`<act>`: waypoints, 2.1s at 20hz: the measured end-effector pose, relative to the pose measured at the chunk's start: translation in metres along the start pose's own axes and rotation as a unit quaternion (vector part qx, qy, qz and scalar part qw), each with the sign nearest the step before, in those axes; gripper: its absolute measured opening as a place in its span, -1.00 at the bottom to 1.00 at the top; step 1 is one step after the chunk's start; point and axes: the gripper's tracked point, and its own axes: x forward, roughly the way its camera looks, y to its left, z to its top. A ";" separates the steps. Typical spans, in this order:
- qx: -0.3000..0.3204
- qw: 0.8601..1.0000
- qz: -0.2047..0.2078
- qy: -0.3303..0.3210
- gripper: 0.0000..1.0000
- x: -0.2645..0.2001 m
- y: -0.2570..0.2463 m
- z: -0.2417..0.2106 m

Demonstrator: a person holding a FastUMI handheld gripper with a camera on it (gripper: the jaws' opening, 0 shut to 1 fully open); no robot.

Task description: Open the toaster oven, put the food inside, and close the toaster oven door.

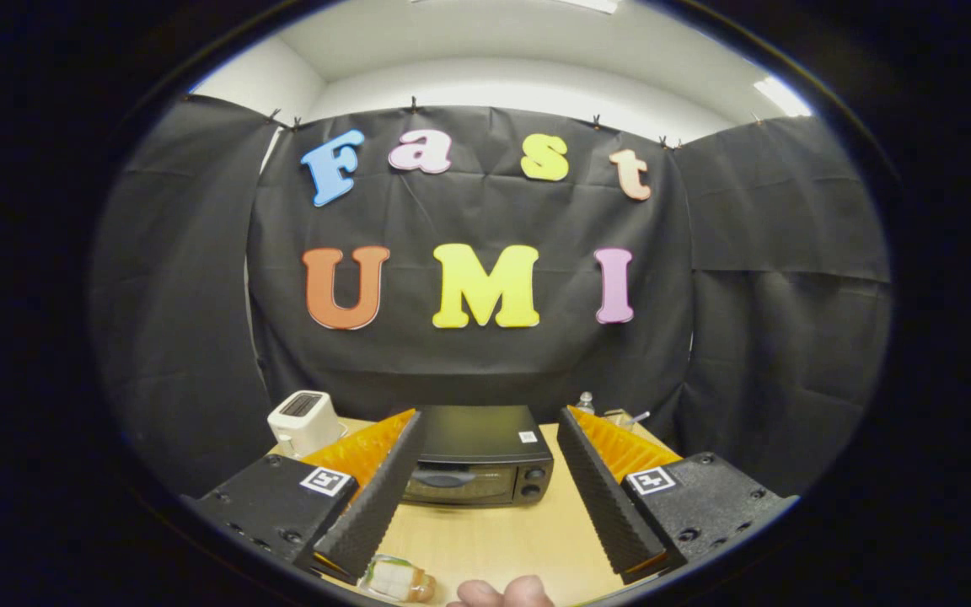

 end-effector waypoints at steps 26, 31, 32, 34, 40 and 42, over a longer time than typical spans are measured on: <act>-0.004 0.984 0.051 0.171 1.00 0.228 0.056 -0.195; -0.007 0.983 0.045 0.179 1.00 0.234 0.059 -0.205; -0.005 0.983 0.043 0.179 1.00 0.235 0.059 -0.206; -0.001 0.981 0.043 0.188 1.00 0.232 0.060 -0.209; -0.002 0.976 0.046 0.213 1.00 0.205 0.057 -0.221; -0.010 0.973 0.044 0.225 1.00 0.185 0.054 -0.233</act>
